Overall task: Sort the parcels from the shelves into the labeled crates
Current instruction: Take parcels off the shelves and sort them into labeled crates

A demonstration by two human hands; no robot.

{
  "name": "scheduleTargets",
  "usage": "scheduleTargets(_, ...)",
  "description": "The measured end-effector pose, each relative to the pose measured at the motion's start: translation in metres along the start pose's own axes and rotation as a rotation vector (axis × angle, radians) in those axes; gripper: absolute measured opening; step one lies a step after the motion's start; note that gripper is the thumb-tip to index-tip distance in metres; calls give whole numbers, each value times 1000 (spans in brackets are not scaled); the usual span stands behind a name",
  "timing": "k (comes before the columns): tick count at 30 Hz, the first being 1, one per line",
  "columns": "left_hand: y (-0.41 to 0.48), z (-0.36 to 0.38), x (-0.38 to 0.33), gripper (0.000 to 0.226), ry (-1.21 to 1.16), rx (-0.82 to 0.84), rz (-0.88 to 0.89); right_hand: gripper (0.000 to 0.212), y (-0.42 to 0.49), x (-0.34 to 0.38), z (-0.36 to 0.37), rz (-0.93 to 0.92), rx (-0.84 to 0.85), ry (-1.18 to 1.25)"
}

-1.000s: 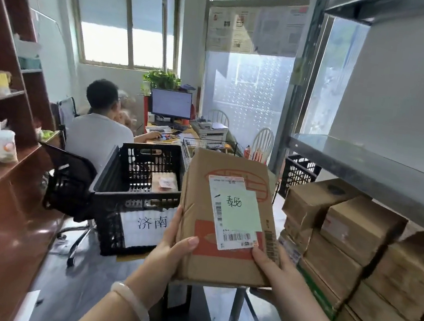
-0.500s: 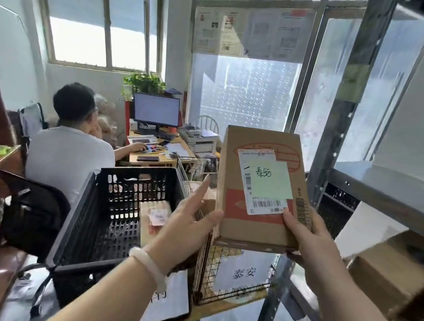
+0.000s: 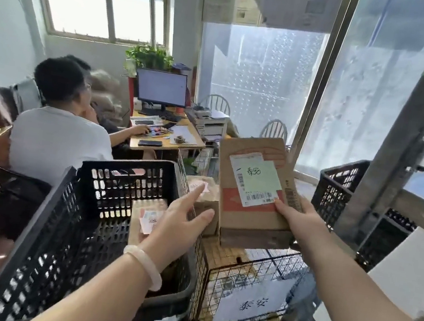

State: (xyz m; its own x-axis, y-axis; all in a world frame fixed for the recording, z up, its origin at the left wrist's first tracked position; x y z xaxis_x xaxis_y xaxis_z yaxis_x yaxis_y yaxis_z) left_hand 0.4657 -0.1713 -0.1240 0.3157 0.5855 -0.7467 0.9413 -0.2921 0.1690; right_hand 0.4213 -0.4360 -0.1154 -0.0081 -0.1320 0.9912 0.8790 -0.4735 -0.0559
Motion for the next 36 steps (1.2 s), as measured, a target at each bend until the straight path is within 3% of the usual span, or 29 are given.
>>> scheduleTargets(4, 40, 31, -10, 70, 51, 34, -55, 30, 35, -35, -2, 155, 49, 12)
scheduleTargets(10, 86, 84, -15, 80, -105, 138, -270, 27, 67, -62, -15, 252, 123, 14)
scheduleTargets(14, 99, 101, -4, 82, -86, 158, -310, 21, 77, -68, -18, 254, 134, -11)
scheduleTargets(23, 112, 112, 15, 91, 42, 254, -431, 40, 94, -76, -4, 296, 206, -158)
scheduleTargets(32, 133, 104, 17, 91, 383, 478, -309, 41, 107, -98, 14, 563, 363, -204)
scheduleTargets(36, 141, 93, 26, 85, 461, 443, -167, 41, 115, -110, 16, 637, 395, -200)
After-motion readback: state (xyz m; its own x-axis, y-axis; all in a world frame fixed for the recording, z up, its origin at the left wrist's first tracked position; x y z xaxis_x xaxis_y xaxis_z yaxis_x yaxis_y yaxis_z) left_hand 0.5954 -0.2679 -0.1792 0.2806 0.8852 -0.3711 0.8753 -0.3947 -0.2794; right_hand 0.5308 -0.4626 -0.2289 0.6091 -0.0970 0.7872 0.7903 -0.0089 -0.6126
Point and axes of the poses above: each hand's wrist, its own y-axis towards the middle knuckle, its own z-axis out of the palm, x = y × z, the point moved 6 cm from there along y, towards the middle knuckle, and after that the axes turned 13 degrees about y, right-handed, at the moved point
